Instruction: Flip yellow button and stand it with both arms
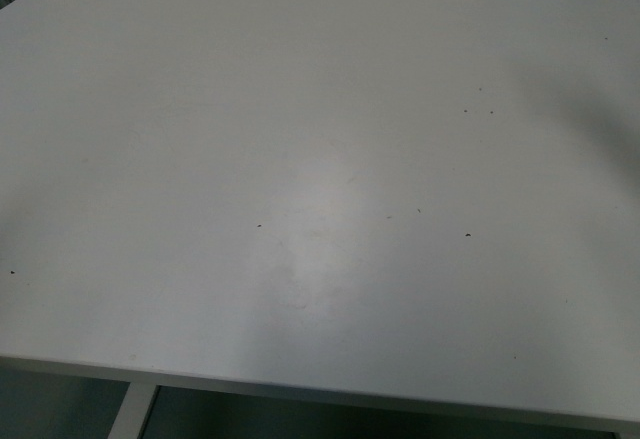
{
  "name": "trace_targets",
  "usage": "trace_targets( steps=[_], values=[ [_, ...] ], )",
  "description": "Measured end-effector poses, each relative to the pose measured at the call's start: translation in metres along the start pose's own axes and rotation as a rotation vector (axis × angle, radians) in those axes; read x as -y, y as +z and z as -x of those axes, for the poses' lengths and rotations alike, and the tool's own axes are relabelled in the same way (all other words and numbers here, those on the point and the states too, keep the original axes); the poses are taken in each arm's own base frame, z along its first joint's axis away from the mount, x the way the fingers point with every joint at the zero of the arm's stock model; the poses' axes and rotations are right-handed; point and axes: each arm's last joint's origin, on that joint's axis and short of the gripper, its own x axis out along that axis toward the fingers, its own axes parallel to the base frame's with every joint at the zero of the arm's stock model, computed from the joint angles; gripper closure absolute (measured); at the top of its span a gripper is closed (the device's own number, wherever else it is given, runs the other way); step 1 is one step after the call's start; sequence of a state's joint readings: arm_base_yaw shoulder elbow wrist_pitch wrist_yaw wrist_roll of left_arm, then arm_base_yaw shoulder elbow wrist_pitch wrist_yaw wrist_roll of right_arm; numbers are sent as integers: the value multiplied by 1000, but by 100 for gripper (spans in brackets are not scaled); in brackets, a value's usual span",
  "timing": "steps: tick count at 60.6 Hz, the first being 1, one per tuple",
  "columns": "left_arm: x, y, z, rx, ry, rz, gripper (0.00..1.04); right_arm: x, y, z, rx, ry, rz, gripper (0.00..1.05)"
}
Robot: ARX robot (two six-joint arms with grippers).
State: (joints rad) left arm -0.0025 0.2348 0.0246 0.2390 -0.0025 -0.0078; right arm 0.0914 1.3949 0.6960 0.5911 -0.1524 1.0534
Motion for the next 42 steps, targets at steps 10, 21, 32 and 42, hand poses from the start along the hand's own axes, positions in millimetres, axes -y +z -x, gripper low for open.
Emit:
trace_targets(
  steps=[10,21,32,42],
  values=[
    [0,0,3,0,0,0,101,0,2,1,7,1,4,73],
    [0,-3,15,-11,-3,0,101,-1,2,2,9,1,14,73],
    [0,-3,16,-7,-3,0,101,1,3,2,9,-8,41,73],
    [0,-3,16,-7,-3,0,81,8,4,-5,35,-54,136,73]
  ],
)
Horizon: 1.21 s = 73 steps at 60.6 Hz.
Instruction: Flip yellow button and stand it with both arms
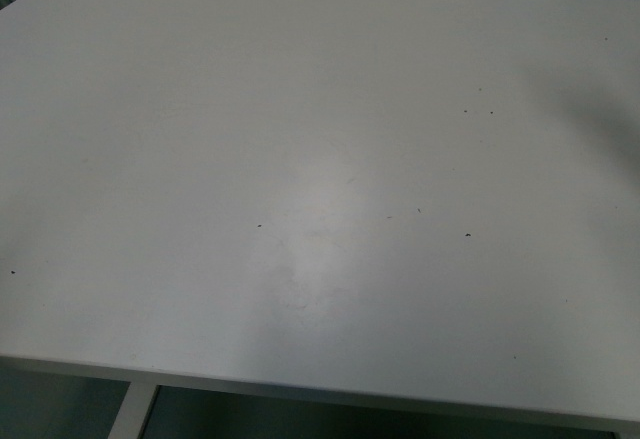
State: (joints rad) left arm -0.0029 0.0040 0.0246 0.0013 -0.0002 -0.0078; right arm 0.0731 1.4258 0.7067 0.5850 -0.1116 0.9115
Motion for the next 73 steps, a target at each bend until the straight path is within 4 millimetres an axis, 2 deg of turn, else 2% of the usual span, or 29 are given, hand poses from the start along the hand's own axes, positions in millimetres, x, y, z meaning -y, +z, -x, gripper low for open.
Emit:
trace_targets(
  steps=[11,15,23,37,52,59,73],
  values=[
    [0,0,0,0,0,0,51,18,8,-17,95,-118,275,73],
    [0,0,0,0,0,0,34,31,17,-26,134,-210,458,73],
    [0,0,0,0,0,0,6,54,36,-44,116,-307,667,73],
    [0,0,0,0,0,-2,7,83,69,-66,46,-369,854,73],
    [0,0,0,-1,0,-2,7,102,94,-72,-110,-452,997,73],
    [0,0,0,-1,0,-2,7,112,94,-71,-190,-473,1019,73],
    [0,0,0,-1,0,-2,7,124,90,-73,-217,-493,969,73]
  ],
)
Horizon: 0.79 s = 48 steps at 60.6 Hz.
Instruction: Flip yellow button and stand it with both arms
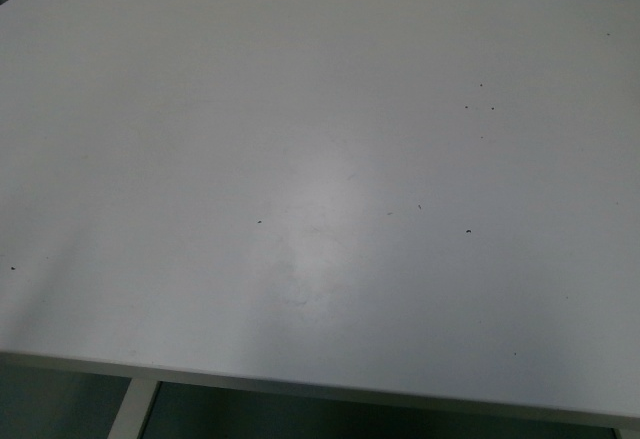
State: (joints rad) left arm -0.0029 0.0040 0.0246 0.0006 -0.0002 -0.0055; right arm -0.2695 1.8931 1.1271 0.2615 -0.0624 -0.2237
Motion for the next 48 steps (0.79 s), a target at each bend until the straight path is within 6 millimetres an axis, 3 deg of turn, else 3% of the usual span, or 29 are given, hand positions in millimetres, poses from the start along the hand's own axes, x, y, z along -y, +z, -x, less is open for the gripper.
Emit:
trace_targets(
  steps=[24,48],
  values=[
    [0,0,0,0,0,0,7,-2,-19,-28,-67,-22,-52,73],
    [0,0,0,0,0,0,7,-3,-23,-39,-70,-36,-52,73]
  ],
)
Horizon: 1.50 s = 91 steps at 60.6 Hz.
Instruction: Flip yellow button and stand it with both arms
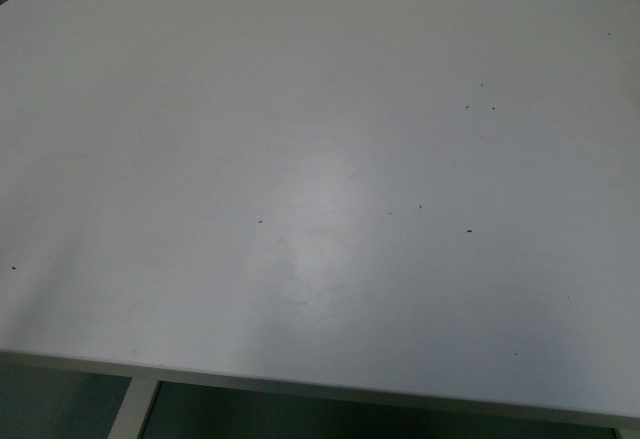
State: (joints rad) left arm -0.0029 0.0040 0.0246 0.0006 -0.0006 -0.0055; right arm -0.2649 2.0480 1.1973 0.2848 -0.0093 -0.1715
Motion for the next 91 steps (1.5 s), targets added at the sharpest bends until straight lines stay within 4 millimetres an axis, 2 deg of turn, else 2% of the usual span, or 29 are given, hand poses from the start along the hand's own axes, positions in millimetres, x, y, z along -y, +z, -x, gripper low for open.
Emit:
trace_targets(
  steps=[76,78,84,91],
  values=[
    [0,0,0,0,0,0,7,-6,-6,-1,-30,-1,23,73],
    [0,0,0,0,0,0,7,-6,-6,-1,-30,0,24,70],
    [0,0,0,0,0,0,7,-6,-6,-1,-32,-2,23,54],
    [0,0,0,0,0,0,7,-6,-6,-1,-37,-1,24,42]
  ],
)
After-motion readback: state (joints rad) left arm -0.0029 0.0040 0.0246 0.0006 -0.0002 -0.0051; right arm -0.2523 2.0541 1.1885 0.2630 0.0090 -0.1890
